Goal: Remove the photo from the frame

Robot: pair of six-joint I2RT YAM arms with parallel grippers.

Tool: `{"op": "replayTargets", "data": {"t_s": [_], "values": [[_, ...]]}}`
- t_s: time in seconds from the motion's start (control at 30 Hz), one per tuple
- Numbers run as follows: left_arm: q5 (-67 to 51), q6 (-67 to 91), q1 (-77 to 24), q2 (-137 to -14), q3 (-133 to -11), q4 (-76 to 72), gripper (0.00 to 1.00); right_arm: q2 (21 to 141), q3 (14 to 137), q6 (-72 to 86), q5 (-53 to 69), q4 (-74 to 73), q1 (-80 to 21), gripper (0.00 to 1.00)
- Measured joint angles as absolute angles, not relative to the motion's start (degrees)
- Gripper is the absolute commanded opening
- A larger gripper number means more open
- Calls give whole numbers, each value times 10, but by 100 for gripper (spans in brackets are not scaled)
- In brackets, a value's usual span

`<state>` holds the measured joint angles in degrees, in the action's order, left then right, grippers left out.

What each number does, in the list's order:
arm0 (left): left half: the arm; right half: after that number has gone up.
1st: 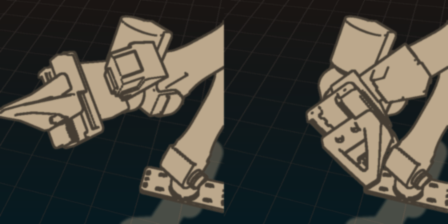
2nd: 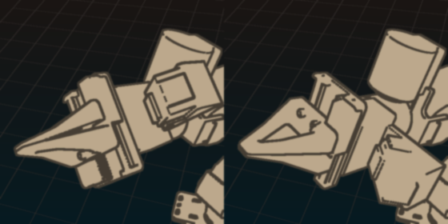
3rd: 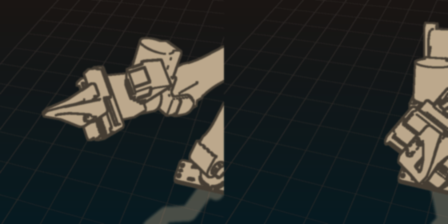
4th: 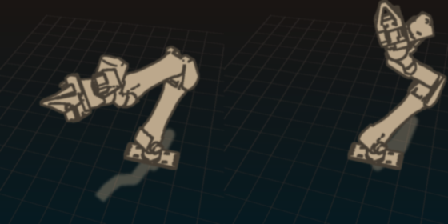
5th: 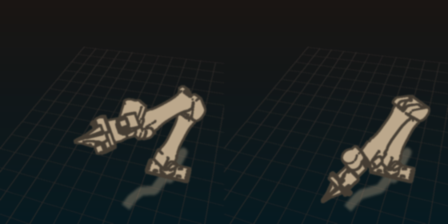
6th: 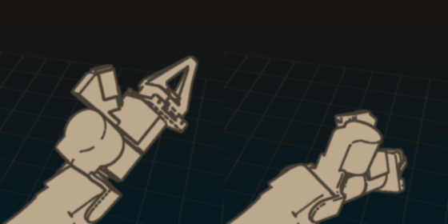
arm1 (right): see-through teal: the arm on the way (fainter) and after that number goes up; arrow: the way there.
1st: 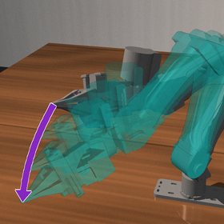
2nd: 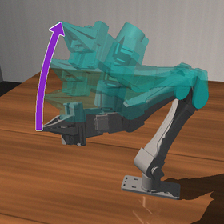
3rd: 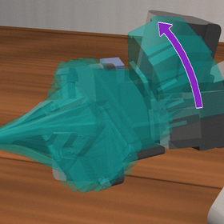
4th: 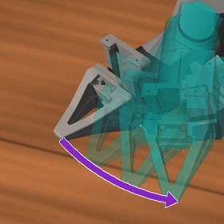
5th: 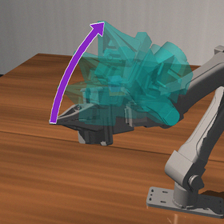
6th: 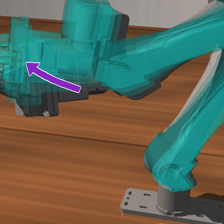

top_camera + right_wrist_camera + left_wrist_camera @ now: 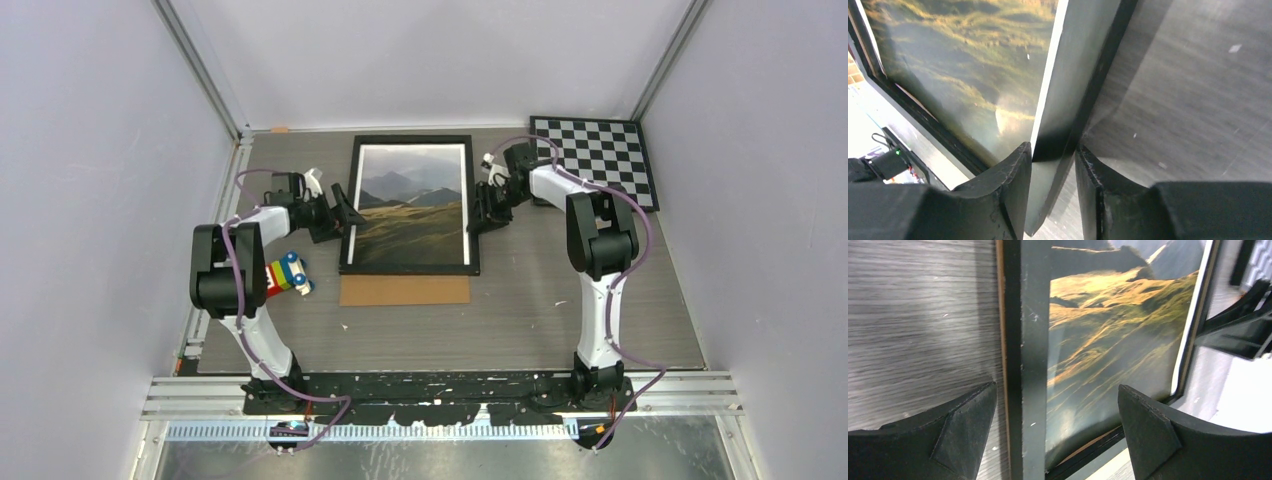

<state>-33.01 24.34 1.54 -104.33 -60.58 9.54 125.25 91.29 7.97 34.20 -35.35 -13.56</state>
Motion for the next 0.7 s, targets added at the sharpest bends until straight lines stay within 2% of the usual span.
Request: {"op": "replayTargets", "data": {"t_s": [0.13, 0.37, 0.7], "values": [[-359, 282, 15, -1043, -578, 36, 92, 1226, 867, 74, 346, -347, -138, 37], [-365, 319, 4, -1029, -536, -32, 90, 1192, 817, 57, 339, -362, -142, 38], [-339, 335, -19, -944, -449, -13, 86, 1170, 790, 27, 326, -402, -141, 44]]}}
